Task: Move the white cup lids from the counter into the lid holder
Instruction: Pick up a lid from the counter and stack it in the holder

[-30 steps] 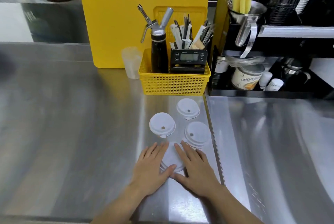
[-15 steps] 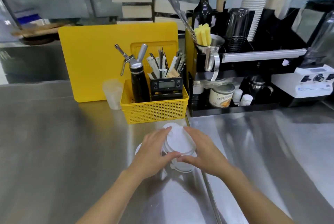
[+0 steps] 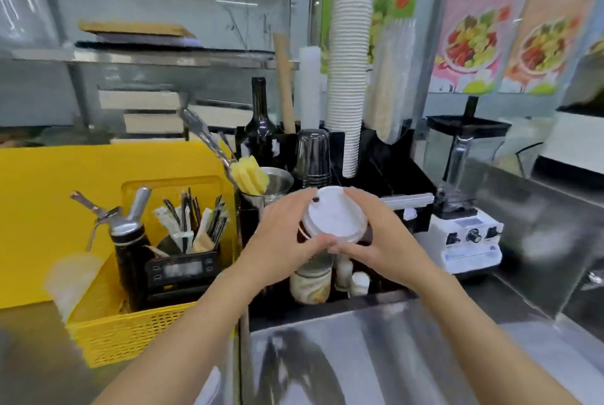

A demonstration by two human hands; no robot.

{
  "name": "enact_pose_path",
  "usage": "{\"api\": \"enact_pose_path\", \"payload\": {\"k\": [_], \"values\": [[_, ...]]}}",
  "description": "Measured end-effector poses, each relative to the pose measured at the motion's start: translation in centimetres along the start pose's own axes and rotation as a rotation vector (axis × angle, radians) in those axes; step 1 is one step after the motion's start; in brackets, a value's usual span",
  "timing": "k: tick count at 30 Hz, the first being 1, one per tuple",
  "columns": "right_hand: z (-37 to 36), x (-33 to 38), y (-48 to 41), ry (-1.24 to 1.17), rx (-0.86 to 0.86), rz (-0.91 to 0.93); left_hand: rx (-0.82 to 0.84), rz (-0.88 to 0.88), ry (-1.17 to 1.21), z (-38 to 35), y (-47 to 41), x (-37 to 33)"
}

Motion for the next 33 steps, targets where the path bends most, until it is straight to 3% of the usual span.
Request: {"api": "enact_pose_path", "payload": {"k": [6,14,20,33], "values": [[7.0,-7.7,-2.4,0.058,-0.027,-0.032,-0.078,-0.061,-0.027,-5.3,-8.5,-3.8],[11.3,-15.2,-5.5,0.160,0.031,-0.093,0.042,0.002,-0.095,-11.2,-16.5,-4.2],[11.7,-21.0,-7.0,0.053,0.067,-0.254,0.134,0.049,-0.110,-14.8,-20.2,-3.3],[10.3,-24.8,-8.4,0.111,0.109,-0.294,0.198,0.082,-0.197,-17.9,-22.0,-0.7]]}}
Point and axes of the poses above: each hand's wrist, its own y-axis away from the middle knuckle, its own z-axis out of the back of the hand, x = y × z, the point moved 8 cm from there along -y, towards the middle knuckle, and after that the axes turned 1 degree about -y, right-handed, at the moved point
